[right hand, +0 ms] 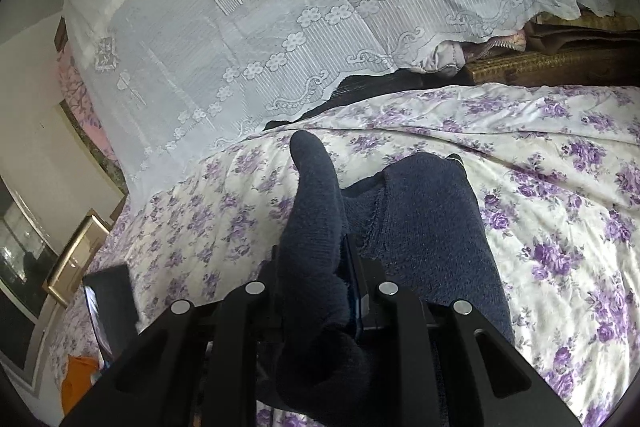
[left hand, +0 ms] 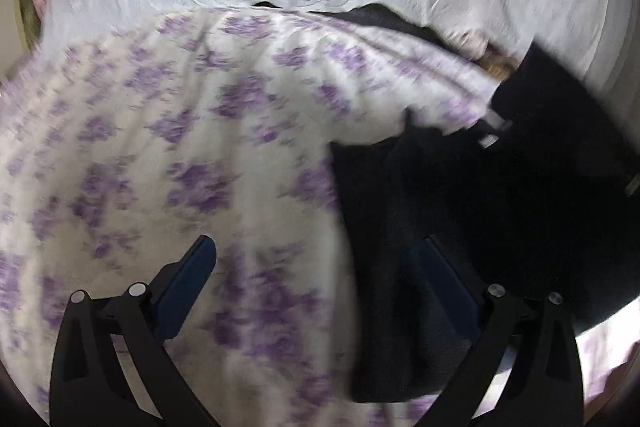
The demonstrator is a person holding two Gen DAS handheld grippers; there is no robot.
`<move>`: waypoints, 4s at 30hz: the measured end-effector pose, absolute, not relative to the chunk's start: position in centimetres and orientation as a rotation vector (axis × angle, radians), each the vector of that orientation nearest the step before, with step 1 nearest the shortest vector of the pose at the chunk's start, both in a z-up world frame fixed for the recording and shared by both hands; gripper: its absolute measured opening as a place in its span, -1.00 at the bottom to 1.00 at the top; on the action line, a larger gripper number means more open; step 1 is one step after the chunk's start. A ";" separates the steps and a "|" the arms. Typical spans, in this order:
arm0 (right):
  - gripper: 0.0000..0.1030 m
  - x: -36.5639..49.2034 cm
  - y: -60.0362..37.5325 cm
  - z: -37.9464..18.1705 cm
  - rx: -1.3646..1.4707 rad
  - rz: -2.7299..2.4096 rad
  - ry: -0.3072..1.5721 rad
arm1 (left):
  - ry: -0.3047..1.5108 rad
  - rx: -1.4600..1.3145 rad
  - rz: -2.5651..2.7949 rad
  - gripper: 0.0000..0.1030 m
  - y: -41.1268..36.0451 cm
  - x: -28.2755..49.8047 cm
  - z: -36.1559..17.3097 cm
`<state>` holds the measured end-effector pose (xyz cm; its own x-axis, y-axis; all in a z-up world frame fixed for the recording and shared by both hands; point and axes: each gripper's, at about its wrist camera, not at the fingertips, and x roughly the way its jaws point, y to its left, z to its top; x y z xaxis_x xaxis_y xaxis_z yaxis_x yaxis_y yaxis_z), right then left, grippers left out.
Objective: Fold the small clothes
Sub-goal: 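Grasp the navy bundle with the left tool while the right tool holds it, then carry the navy bundle with both tools toward the orange folded cloth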
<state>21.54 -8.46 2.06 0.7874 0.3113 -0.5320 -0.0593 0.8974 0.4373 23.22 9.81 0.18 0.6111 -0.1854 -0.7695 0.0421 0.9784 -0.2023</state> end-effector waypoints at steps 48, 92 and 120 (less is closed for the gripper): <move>-0.63 20.0 -7.0 0.6 0.455 0.380 0.664 | 1.148 -1.033 -0.912 0.92 7.7 29.3 -2.9; -0.93 18.4 -8.3 -4.2 0.210 0.354 0.780 | 0.981 -0.087 -0.486 0.84 6.6 20.0 -0.3; -0.87 32.0 -11.7 -5.9 0.385 0.391 0.924 | 0.897 0.068 -0.293 0.92 3.6 25.1 -2.5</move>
